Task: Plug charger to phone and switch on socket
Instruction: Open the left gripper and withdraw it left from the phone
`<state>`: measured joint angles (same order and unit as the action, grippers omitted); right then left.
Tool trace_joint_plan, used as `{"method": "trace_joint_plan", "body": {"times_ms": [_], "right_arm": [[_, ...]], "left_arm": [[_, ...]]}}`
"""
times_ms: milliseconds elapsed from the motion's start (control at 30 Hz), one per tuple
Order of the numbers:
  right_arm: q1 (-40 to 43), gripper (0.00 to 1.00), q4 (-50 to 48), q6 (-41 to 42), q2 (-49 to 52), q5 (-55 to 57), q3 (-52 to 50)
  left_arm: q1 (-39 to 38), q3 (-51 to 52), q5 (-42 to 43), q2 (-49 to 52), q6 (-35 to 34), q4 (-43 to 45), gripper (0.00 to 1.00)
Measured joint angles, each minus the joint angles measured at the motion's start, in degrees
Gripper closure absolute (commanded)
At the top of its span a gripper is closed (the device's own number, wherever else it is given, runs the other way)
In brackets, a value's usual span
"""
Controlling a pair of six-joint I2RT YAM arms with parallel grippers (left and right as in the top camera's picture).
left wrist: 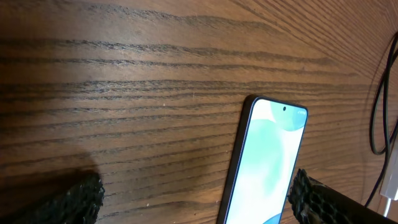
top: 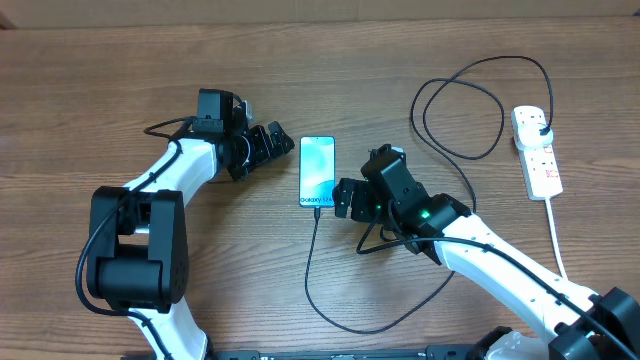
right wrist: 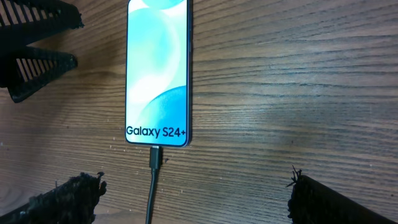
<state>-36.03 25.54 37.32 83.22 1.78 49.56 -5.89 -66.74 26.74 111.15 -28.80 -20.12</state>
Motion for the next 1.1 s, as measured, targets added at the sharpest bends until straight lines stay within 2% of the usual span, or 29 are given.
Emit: {"method": "trace_joint_plan", "body": {"times_ms": [500,900,1100], "right_arm": [[0.0,0.00,0.0,0.0,0.0,0.0,0.0],[0.0,0.00,0.0,0.0,0.0,0.0,0.0],[0.0,0.00,0.0,0.0,0.0,0.0,0.0]], "left_arm": [[0.4,0.0,-1.9,0.0,-1.1,0.6,0.01],[8.3,0.0,-0.3,0.0,-2.8,0.7,0.00],[9.5,0.0,-0.2,0.0,-2.8,0.6,0.00]]}}
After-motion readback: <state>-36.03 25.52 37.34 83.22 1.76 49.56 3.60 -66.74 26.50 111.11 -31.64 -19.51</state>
